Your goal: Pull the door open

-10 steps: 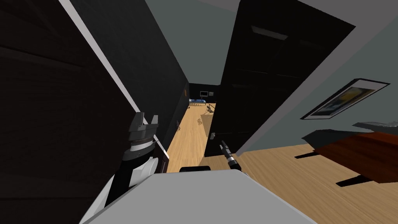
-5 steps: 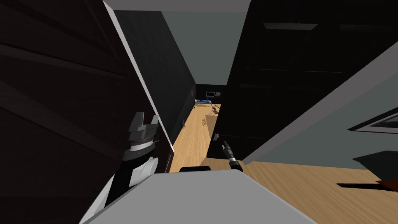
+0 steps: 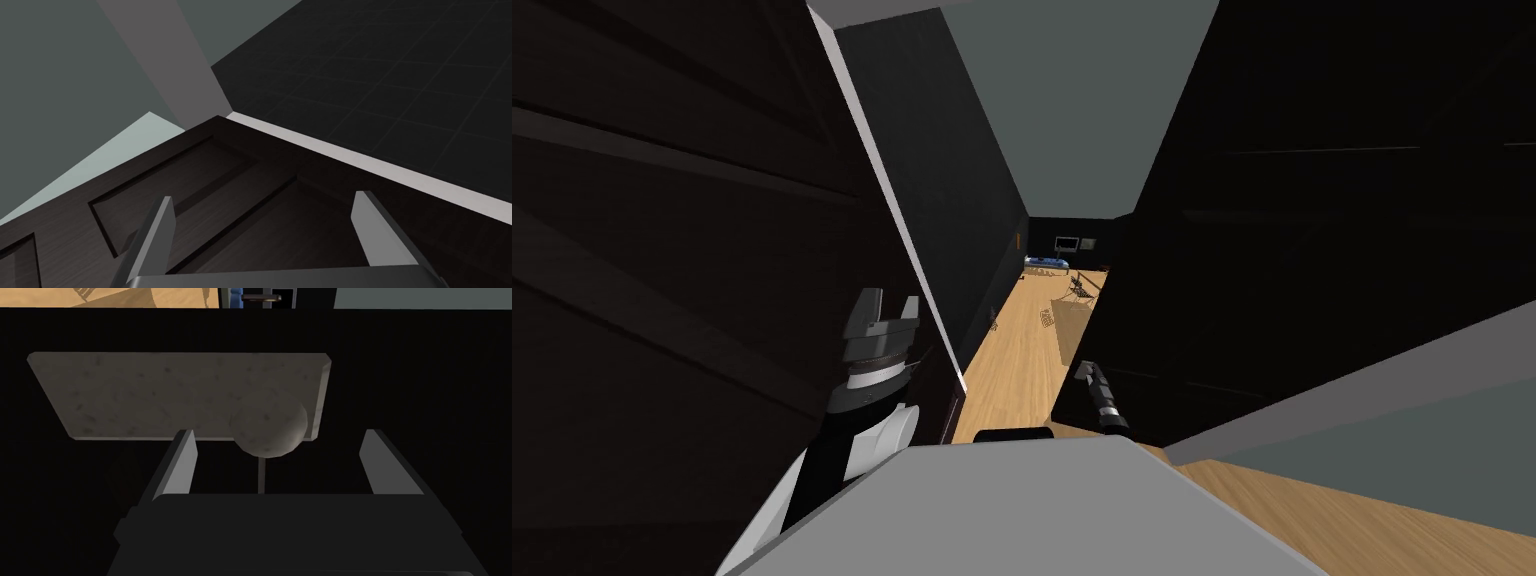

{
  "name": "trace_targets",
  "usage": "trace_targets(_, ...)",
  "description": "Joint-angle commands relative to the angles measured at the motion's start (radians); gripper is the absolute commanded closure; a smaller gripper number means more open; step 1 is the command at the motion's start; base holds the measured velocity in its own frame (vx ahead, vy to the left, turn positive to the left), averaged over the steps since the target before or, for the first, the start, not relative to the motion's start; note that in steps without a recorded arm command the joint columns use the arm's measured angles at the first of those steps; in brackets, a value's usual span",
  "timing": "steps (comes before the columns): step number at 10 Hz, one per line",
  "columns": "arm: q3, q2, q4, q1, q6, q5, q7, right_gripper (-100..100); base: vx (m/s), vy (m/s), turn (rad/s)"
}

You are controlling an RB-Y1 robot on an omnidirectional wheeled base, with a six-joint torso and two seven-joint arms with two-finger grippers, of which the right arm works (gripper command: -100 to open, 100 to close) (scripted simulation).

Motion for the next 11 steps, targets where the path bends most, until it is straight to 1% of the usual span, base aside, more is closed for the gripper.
trace_targets(1,0.000,0.000,0.000,0.000,0.000,0.000,0.000,-100,0.083,-0.010,0.006)
trace_targets(2,0.000,0.000,0.000,0.000,0.000,0.000,0.000,100,-0.024,0.010,-0.027)
trace_targets(7,0.000,0.000,0.000,0.000,0.000,0.000,0.000,100,-0.012,0.001,0.007)
trace_targets(8,0.011,-0.014,-0.003,0.017,-0.017,0.010,-0.023,100,-0.131,-0.026,0.185)
trace_targets(9,0.014,-0.018,-0.004,0.022,-0.021,0.013,-0.029,100,-0.179,-0.046,0.155)
trace_targets(11,0.026,-0.035,-0.008,0.042,-0.042,0.024,-0.057,100,-0.204,-0.013,0.122)
